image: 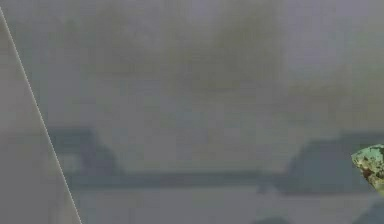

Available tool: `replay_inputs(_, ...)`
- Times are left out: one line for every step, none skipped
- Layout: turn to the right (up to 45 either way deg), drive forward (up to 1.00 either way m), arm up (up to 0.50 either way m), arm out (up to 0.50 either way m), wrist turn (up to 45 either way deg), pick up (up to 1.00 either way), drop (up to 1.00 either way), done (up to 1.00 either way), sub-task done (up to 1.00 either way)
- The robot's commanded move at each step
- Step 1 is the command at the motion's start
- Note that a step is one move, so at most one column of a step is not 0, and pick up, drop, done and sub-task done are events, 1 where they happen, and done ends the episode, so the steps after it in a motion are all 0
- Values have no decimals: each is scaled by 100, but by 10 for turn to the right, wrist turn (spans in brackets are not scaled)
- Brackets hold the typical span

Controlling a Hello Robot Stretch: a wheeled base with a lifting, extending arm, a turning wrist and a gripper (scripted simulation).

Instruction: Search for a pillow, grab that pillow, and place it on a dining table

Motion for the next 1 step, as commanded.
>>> replay_inputs(0, 0, 0, 0, 450, 0, 0, 0, 0)
